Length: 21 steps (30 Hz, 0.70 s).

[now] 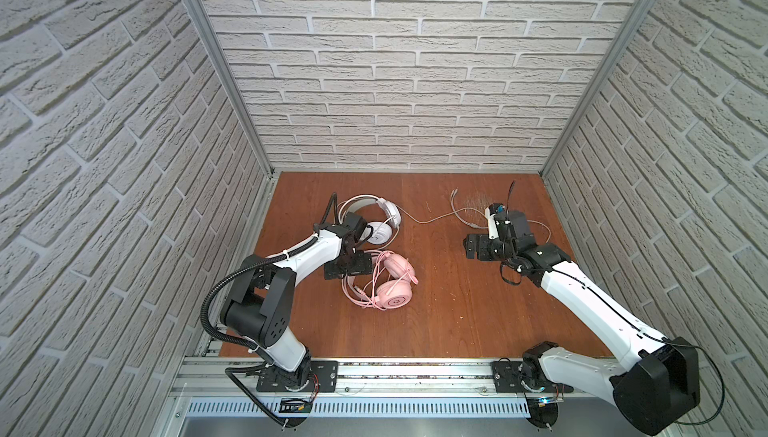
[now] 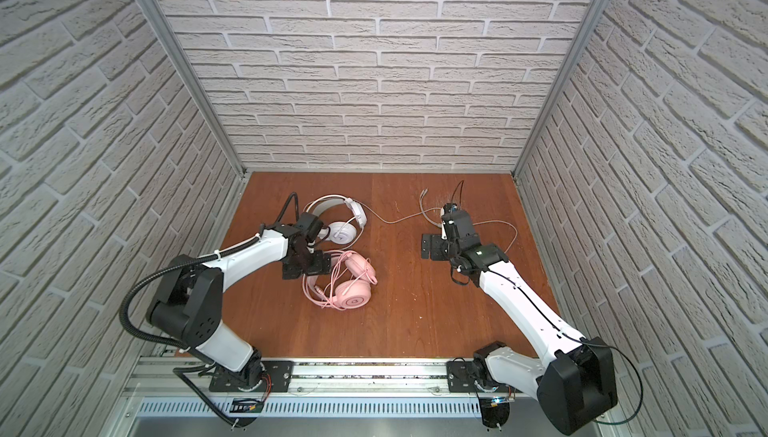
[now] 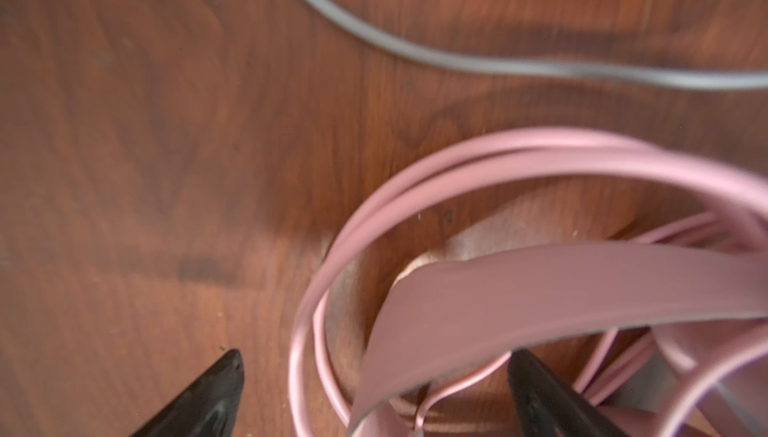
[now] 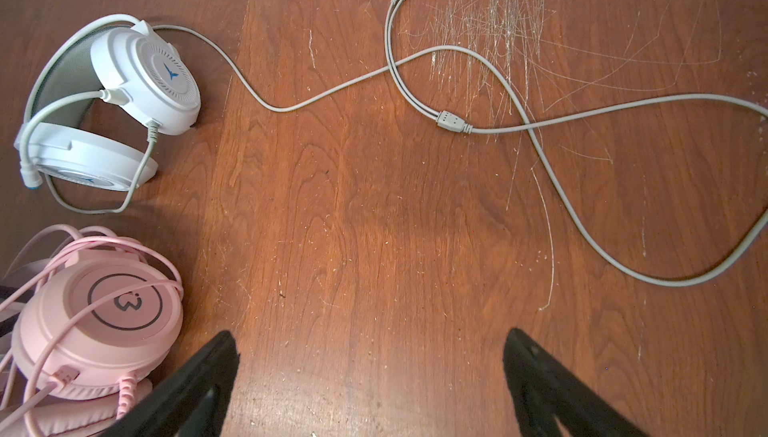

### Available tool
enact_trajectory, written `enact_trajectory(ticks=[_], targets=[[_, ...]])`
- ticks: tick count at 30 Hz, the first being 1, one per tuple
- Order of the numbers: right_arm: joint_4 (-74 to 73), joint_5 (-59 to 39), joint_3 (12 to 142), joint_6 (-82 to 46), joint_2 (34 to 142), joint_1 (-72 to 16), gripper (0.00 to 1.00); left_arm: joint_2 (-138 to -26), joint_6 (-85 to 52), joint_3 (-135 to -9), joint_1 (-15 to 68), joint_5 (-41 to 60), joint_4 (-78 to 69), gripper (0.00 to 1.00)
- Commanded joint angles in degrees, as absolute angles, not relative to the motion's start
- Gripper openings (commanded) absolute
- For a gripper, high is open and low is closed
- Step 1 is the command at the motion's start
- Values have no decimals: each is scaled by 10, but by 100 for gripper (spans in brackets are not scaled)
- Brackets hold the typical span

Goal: Wrap the headphones
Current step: 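Release the pink headset and move the left gripper to the white headset band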

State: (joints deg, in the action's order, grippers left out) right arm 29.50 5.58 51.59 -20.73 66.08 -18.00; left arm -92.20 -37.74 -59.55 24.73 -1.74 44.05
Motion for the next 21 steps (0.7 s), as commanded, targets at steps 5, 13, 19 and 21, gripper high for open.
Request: enact_trajectory(ticks=[5,13,19,21], targets=[[288,42,534,-188,651,-178,100,-885,-376,-665,234,-98,516,98],[287,-30,565,-116,661,-177,100,-882,-338,-744,166,-83,507,97],[267,-136,587,-84,689,-178,100,-950,-280,-830,126,-60,492,96],[254,-158,589,-83,696,-178,100,-984,-266,-866,114,-47,488,95]])
